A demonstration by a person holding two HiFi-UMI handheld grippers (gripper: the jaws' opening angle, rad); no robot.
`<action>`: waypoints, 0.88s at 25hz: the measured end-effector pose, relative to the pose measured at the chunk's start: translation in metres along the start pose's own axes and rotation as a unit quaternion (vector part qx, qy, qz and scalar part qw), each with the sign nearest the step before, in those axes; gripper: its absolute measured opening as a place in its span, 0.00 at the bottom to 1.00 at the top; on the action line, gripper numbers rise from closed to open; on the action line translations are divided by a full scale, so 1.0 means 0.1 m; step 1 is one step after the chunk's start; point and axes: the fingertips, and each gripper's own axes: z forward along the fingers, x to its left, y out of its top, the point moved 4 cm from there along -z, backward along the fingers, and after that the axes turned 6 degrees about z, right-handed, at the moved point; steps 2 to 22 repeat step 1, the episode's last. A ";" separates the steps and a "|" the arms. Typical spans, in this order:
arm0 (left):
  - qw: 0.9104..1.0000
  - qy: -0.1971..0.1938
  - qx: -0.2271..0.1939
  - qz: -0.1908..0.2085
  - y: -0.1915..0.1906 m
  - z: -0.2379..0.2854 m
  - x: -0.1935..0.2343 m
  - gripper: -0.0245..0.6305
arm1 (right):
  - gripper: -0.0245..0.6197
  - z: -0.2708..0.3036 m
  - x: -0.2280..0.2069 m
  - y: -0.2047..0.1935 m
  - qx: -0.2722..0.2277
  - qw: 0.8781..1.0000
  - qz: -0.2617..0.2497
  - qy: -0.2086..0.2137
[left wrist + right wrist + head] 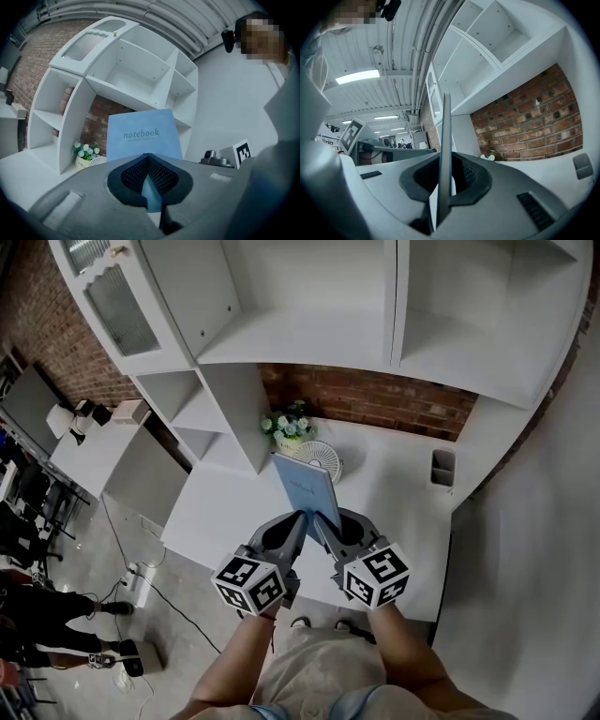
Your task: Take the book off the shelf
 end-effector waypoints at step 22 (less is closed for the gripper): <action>1.000 0.000 0.001 0.000 0.00 0.00 -0.01 0.05 | 0.12 0.00 0.00 0.00 -0.001 1.000 0.001 0.000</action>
